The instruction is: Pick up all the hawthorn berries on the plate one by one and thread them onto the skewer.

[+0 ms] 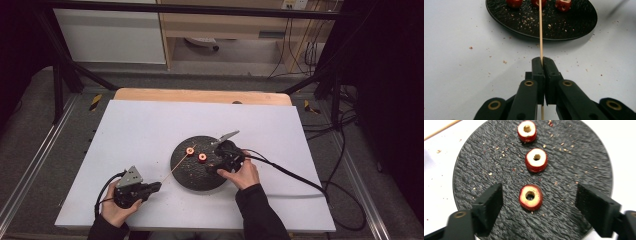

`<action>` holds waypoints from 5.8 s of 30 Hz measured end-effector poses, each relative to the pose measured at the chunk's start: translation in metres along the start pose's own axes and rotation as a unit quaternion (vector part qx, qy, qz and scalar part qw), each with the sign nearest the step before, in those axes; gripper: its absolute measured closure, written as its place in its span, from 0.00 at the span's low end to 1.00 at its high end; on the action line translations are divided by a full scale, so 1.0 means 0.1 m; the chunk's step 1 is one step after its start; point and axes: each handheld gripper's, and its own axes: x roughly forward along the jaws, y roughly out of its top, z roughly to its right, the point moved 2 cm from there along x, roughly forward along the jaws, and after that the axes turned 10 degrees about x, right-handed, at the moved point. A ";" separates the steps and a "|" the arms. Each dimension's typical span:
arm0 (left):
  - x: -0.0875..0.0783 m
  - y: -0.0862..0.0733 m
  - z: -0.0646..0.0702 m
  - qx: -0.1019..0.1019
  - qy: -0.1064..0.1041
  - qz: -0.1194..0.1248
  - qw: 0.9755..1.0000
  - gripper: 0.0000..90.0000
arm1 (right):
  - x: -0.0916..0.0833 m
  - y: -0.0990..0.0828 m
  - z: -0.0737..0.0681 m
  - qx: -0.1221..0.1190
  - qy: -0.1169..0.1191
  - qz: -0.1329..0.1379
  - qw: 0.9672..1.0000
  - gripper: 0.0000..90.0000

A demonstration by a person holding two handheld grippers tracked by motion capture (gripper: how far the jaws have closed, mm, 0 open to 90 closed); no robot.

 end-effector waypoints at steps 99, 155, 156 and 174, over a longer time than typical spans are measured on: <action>0.03 0.10 0.16 0.000 0.018 0.032 0.999 0.98 | -0.31 -0.13 0.08 0.200 0.138 0.300 0.922 0.70; 0.30 0.56 0.42 -0.006 0.033 0.092 0.995 0.98 | -0.39 -0.01 0.22 0.284 0.200 0.475 0.809 0.70; 0.30 0.56 0.43 -0.008 0.033 0.093 0.995 0.98 | -0.39 -0.01 0.21 0.283 0.201 0.475 0.808 0.70; 0.39 0.65 0.49 -0.018 0.053 0.103 0.993 0.98 | -0.32 -0.06 0.15 0.288 0.216 0.468 0.807 0.70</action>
